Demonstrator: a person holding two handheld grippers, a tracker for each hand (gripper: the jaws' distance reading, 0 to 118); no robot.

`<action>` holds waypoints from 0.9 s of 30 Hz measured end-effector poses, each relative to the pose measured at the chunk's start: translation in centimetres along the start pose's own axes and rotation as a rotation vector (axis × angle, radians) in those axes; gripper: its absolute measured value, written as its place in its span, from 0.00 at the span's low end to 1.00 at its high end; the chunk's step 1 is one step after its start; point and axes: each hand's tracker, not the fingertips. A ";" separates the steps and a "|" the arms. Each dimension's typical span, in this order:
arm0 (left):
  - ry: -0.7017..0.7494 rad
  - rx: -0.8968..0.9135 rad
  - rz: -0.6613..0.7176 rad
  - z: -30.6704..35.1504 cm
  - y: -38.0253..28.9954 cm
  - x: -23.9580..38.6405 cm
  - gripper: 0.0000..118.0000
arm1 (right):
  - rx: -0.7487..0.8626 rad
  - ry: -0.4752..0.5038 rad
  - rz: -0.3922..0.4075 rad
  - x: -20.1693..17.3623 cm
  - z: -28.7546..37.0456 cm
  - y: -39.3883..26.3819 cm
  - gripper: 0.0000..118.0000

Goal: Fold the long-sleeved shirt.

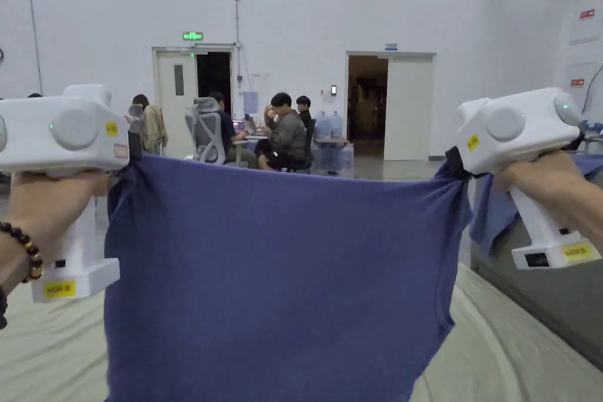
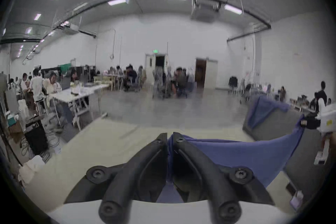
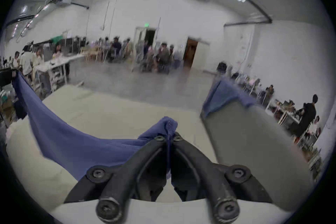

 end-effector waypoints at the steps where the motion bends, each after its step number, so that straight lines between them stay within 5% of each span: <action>1: 0.001 0.015 -0.003 0.0 2.1 0.5 0.01 | 0.028 -0.031 -0.002 0.2 0.8 2.1 0.00; 7: 0.129 0.110 -0.120 0.9 9.0 3.2 0.01 | 0.187 -0.073 -0.093 2.5 4.9 10.9 0.00; 14: 0.118 0.106 -0.088 1.3 9.9 2.8 0.01 | 0.182 -0.113 0.021 2.1 4.8 12.6 0.00; 20: 0.128 0.017 -0.089 -0.5 5.4 1.8 0.01 | 0.104 -0.056 -0.033 0.4 1.0 7.5 0.00; 27: 0.117 -0.164 -0.097 -3.1 -8.3 -0.6 0.01 | -0.097 0.051 -0.112 -3.1 -5.5 -6.7 0.00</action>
